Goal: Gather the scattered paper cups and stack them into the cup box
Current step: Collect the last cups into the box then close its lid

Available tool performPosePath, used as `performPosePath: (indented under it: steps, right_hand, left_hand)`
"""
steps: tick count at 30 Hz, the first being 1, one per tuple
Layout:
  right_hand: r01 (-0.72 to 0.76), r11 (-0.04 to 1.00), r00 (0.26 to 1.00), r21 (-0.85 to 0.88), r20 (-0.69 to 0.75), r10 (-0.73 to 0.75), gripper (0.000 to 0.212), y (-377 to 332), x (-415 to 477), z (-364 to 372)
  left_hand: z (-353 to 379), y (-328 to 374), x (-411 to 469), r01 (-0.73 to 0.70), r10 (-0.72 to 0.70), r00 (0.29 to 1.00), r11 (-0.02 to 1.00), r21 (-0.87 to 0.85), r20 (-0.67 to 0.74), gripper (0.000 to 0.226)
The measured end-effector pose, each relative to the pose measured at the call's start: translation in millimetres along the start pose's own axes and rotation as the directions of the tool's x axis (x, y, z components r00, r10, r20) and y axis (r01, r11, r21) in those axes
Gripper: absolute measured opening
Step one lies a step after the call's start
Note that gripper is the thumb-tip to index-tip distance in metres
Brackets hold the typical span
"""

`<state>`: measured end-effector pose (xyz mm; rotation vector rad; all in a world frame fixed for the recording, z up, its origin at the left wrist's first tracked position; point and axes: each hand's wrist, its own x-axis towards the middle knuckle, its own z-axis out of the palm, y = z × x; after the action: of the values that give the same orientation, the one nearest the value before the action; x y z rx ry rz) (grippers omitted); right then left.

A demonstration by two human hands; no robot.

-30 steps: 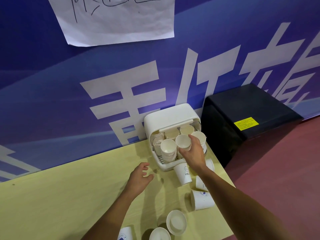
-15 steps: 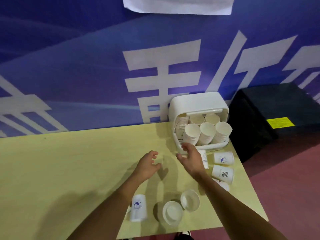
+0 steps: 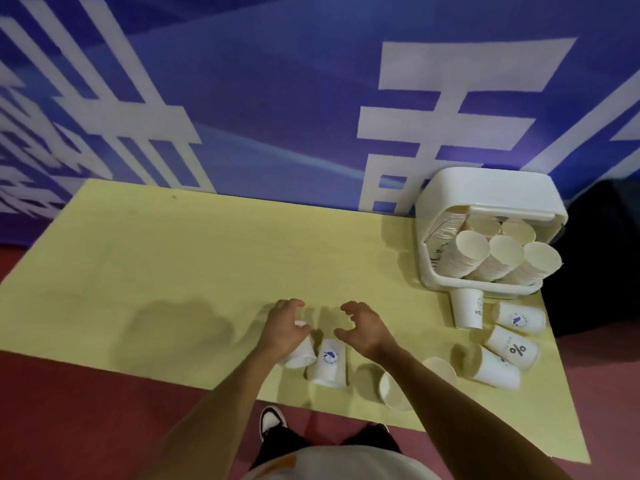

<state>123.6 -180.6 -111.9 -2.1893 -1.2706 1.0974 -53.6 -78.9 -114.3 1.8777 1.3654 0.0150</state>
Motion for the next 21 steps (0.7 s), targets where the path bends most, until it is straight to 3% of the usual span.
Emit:
performPosePath:
  steps: [2, 5, 12, 21]
  right_hand:
    - [-0.039, 0.999, 0.999, -0.030, 0.022, 0.040, 0.065, -4, -2, 12]
    - [-0.107, 0.989, 0.993, -0.100, 0.043, 0.112, 0.069, -9, -4, 27]
    - [-0.223, 0.951, 0.969, -0.212, 0.059, 0.240, 0.071, -14, -7, 53]
    - [-0.275, 0.954, 0.956, -0.117, 0.075, 0.285, 0.060, -6, -9, 58]
  left_hand:
    - [-1, -10, -4, 0.067, -0.067, 0.997, 0.998, 0.019, -0.045, 0.055]
    - [2, -21, -6, 0.134, -0.134, 0.991, 0.991, 0.011, 0.005, 0.061]
    - [16, -33, -4, 0.142, -0.133, 0.983, 0.987, -0.071, 0.123, 0.075]
    - [20, -37, -4, 0.195, -0.175, 0.974, 0.970, -0.141, 0.145, 0.069]
